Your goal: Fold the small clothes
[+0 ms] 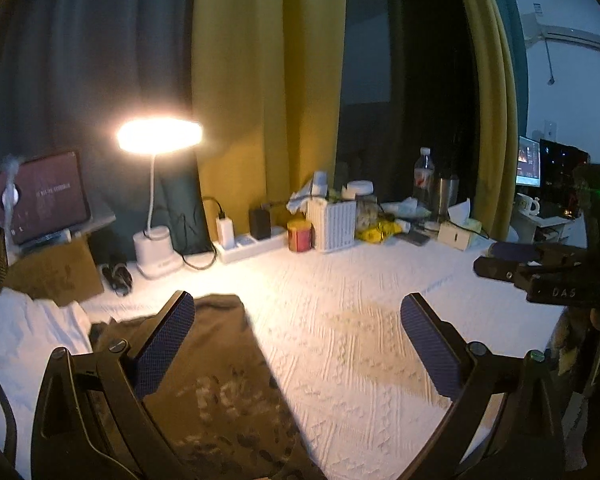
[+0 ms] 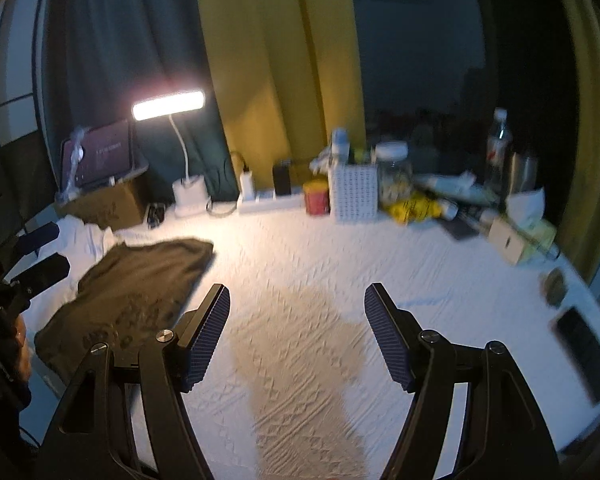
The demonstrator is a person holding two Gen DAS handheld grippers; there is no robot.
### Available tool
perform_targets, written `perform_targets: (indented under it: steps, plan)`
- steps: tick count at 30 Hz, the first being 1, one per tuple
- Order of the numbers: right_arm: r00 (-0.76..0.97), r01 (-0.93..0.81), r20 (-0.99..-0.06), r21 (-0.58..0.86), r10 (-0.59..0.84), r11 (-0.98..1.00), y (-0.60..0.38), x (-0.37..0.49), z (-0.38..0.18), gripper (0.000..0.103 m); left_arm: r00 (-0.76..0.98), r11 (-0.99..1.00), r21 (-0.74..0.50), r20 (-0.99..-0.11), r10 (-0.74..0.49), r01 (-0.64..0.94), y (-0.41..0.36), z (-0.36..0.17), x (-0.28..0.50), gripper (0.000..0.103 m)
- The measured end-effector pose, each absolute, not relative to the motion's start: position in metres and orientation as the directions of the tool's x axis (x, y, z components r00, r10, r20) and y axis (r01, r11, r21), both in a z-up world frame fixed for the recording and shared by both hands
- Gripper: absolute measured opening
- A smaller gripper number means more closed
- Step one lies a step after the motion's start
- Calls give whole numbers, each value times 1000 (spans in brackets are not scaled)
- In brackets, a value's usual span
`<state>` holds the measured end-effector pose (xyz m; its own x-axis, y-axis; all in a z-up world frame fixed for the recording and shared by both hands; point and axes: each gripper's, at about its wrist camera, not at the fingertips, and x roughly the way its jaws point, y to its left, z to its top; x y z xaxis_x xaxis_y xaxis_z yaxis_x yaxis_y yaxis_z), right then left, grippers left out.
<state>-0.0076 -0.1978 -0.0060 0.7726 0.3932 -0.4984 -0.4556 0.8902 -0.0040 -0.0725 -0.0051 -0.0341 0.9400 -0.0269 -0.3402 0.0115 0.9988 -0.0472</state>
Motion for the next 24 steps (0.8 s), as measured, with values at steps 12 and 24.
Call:
perform_targets:
  steps: [12,24]
  plan:
    - [885,-387,-330,-131,328,913,-193,-49,54,73,971,999,-11,-237,29,-33,-10,13,-109,101]
    - [922,-369,-172,-122,347,921,-194,-89,93,73,993,992,47,-42,115,-113,-16,37,-151,101]
